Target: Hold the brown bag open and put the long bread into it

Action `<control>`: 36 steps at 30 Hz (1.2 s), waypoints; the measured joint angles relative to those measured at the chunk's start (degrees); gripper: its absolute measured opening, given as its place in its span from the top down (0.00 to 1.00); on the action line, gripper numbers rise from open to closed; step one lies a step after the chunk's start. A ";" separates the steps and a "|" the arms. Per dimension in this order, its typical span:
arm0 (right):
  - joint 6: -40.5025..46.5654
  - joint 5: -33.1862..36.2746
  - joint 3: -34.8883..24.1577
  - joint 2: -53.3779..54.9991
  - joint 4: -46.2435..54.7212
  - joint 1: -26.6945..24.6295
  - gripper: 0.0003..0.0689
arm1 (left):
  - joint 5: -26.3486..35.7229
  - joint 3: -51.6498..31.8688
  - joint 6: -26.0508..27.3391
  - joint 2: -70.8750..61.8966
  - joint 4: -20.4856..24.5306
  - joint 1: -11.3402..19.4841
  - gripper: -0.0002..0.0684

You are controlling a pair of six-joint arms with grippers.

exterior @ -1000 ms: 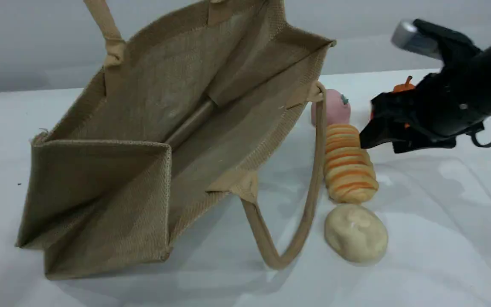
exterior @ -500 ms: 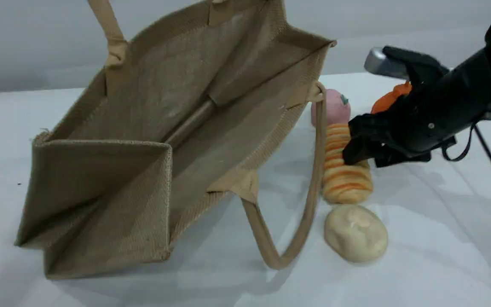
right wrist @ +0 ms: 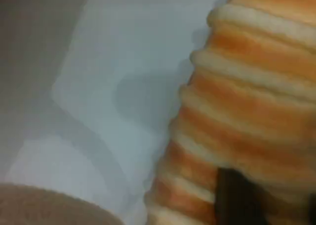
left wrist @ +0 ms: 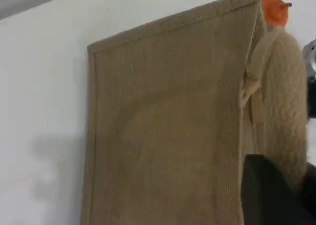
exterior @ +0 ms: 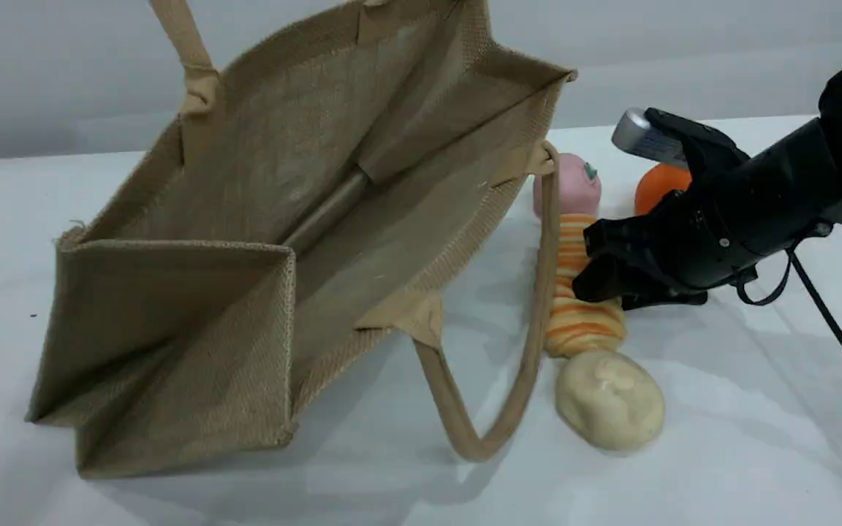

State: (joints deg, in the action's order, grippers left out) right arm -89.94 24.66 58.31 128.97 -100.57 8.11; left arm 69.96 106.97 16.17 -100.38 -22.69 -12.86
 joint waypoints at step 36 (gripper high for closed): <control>24.38 17.30 -7.47 -42.10 19.24 0.06 0.92 | 0.07 0.05 5.20 0.04 -7.75 -1.87 0.87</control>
State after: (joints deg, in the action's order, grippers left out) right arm -65.56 41.96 50.84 86.87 -81.33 8.17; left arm 70.03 107.02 21.37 -100.34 -30.44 -14.72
